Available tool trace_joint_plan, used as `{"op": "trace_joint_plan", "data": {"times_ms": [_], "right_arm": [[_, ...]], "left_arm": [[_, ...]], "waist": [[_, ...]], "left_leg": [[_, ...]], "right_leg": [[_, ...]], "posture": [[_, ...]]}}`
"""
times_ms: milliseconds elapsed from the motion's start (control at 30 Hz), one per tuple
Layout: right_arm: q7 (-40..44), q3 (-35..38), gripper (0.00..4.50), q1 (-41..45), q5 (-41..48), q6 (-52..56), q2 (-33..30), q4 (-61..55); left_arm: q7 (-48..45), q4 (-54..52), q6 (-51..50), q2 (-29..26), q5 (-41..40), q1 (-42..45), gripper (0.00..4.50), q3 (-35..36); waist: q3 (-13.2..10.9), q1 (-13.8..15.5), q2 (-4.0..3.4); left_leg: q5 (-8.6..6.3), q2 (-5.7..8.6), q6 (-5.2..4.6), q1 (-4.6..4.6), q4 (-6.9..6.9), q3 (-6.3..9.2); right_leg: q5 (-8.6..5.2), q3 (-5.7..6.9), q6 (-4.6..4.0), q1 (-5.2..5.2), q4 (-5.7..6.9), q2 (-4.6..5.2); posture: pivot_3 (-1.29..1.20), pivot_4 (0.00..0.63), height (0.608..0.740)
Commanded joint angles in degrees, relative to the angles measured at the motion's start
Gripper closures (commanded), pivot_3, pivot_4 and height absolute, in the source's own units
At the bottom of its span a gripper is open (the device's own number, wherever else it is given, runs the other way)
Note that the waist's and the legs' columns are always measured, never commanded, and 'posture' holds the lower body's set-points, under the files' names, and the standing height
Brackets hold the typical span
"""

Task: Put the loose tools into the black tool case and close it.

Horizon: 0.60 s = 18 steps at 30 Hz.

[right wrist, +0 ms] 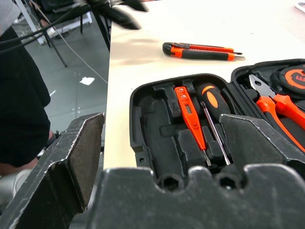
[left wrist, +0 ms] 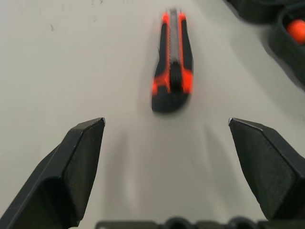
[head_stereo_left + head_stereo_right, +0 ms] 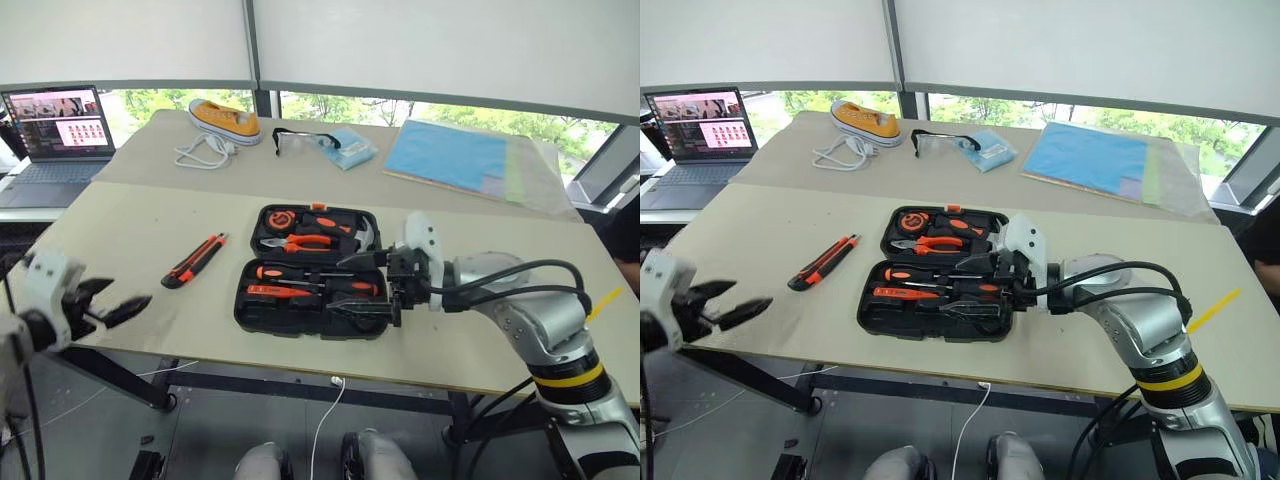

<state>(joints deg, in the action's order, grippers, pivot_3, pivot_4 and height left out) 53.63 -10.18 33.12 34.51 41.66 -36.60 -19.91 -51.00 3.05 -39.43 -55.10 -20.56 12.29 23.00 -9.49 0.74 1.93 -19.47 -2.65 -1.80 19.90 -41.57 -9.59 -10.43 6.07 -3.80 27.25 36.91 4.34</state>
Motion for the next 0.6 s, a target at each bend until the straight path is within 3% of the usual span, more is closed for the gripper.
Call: {"op": "trace_joint_plan", "data": {"times_ms": [33, 233, 367, 467, 600], "right_arm": [[-1.0, 1.7, 0.0, -0.3, -0.1, -0.3, -0.2, -3.2], [-3.6, 2.7, 0.0, -3.4, 1.0, 1.3, -0.5, -7.8], [-5.5, 3.7, 0.0, -4.9, 1.6, 2.5, -0.5, -10.0], [-6.2, 4.3, 0.0, -5.4, 1.6, 2.9, -0.7, -10.6], [-6.8, 4.9, 0.0, -5.5, 1.8, 3.0, -1.0, -10.8]], "left_arm": [[-2.8, 9.7, 1.7, -2.5, 5.1, 9.8, 0.05, -10.3], [-6.3, 26.8, 6.2, 0.8, 12.9, 25.6, 0.05, -23.8], [-7.2, 37.2, 10.4, 3.9, 16.5, 31.5, 0.05, -27.7], [-7.7, 43.3, 12.1, 5.5, 18.0, 34.0, 0.71, -28.8], [-8.6, 46.1, 19.3, 6.3, 18.8, 33.9, 2.18, -28.6]], "waist": [[0.0, -0.2, 0.0], [0.0, -1.2, 0.01], [0.0, -1.7, 0.02], [0.0, -1.6, 0.02], [0.0, -1.6, 0.02]], "left_leg": [[0.04, 0.01, -0.08, 0.01, 0.02, 0.0], [0.06, 0.12, -0.05, 0.09, 0.39, -0.35], [0.08, 0.13, -0.03, 0.33, 0.4, -0.52], [0.09, 0.15, -0.02, 0.33, 0.36, -0.51], [0.11, 0.13, 0.0, 0.26, 0.21, -0.47]], "right_leg": [[0.0, 0.07, -0.01, 0.01, 0.01, -0.01], [0.03, 0.28, -0.06, 0.17, 0.05, -0.13], [0.0, 0.46, -0.07, 0.35, 0.04, -0.1], [-0.02, 0.49, -0.05, 0.35, -0.04, -0.05], [-0.15, 0.34, 0.15, 0.35, -0.01, 0.01]], "posture": [[0.0, 0.15, 0.718], [0.0, 0.15, 0.718], [0.0, 0.15, 0.718], [0.0, 0.15, 0.718], [0.0, 0.15, 0.718]]}}
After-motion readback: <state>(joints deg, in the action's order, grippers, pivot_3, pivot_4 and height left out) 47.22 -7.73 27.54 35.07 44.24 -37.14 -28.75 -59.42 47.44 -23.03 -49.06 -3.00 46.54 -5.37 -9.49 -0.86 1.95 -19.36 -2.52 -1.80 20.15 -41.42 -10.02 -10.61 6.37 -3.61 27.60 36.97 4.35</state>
